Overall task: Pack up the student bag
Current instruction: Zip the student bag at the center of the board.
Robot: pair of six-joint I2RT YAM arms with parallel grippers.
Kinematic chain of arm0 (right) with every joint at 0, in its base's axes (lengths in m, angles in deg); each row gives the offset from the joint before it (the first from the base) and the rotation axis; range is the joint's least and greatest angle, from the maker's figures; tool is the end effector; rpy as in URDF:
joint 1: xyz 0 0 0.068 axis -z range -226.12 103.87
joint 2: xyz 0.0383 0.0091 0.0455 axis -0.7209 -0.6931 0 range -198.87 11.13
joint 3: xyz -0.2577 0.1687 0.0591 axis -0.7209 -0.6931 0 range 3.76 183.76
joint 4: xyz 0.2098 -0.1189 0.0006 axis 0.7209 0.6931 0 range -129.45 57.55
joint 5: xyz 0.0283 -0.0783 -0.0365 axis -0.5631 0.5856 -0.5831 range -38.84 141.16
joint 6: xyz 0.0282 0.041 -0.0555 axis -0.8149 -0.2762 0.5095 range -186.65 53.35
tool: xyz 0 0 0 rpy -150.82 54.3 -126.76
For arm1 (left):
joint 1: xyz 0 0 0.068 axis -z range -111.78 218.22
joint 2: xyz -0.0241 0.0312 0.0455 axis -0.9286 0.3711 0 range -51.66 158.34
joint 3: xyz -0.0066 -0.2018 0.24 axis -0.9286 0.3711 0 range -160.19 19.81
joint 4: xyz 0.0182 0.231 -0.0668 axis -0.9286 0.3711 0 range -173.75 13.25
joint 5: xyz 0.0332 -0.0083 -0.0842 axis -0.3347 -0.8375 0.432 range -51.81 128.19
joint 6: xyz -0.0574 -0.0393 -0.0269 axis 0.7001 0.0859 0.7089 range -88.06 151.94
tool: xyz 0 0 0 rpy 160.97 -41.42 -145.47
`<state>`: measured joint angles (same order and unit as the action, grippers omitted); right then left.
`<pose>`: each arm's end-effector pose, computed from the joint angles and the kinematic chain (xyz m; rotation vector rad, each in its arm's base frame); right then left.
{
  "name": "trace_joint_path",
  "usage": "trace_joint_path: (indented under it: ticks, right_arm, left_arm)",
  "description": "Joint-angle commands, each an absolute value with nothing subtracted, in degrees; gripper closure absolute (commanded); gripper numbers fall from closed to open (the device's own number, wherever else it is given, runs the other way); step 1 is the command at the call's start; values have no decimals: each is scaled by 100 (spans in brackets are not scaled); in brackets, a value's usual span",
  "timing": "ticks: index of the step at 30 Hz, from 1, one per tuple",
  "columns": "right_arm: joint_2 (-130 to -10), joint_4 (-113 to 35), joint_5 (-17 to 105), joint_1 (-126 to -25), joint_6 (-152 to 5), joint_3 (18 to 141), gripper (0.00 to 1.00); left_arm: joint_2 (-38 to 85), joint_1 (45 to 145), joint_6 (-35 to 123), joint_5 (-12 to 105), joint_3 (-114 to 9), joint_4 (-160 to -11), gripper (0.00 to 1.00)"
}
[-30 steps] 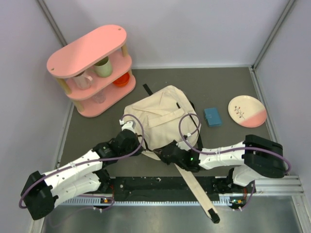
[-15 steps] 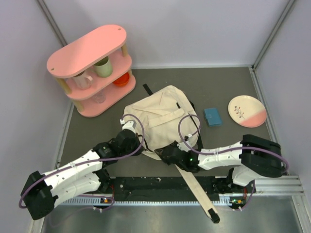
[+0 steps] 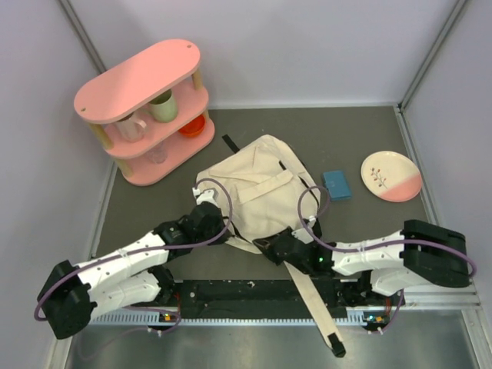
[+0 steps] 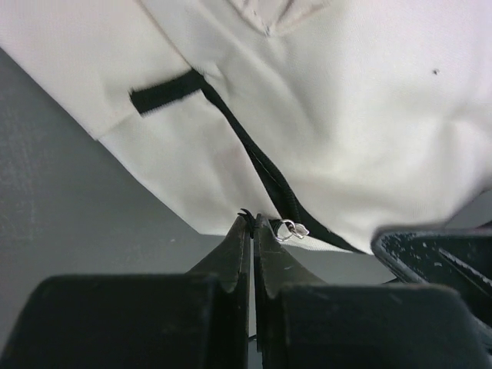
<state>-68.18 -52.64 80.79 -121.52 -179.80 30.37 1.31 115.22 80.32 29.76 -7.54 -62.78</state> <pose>0.0918 0.2296 0.1913 1.0794 2.2141 1.1978 0.1134 -0.1080 0.2167 -0.1016 2.4600 -0.6025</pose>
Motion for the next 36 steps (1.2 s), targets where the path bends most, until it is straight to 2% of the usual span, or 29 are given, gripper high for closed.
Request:
trace_joint_path:
  ticks: [1,12,21,24,27,28,29,31,32,33,34,36]
  right_arm:
    - [-6235,-4894,8192,-12250,-17862,2284,100]
    - [-5725,-4947,8210,-12250,-17802,1861,100]
    - [-5944,-5236,7858,-12250,-17274,2054,100]
    - [-6111,-5552,7771,-12250,-16967,2212,100]
    - [-6366,-5535,7595,-12250,-16361,2721,100]
    - [-6462,-5666,7542,-12250,-15811,2862,100]
    - [-6681,-5693,7376,-12250,-15562,3255,100]
    - [-6945,-5624,7165,-12250,-14818,3731,100]
    - [-7129,-5484,6955,-12250,-14604,4212,100]
    - [-7401,-5378,6857,-12241,-14437,4434,84]
    - [-7526,-5316,6760,-12233,-14017,4645,69]
    - [-7562,-4887,6400,-12215,-13541,5155,56]
  left_arm:
    - [678,11330,8142,1648,-1059,-5923,100]
    - [1338,10954,8424,1200,-1042,-5818,100]
    - [1690,10092,7765,1260,-1604,-6002,100]
    - [1637,10091,7510,1603,-1763,-6028,100]
    - [1339,10048,7309,1420,-1929,-5932,100]
    - [1182,10030,7142,1402,-2017,-5862,92]
    - [1110,9977,7054,1402,-2113,-5740,75]
    - [970,9924,6878,1332,-2456,-5502,63]
    - [943,9872,6825,1279,-2562,-5405,50]
    - [908,9837,6781,1218,-2737,-5196,32]
    - [847,9793,6719,1217,-2808,-5124,25]
    - [767,9696,6692,1217,-2983,-4879,18]
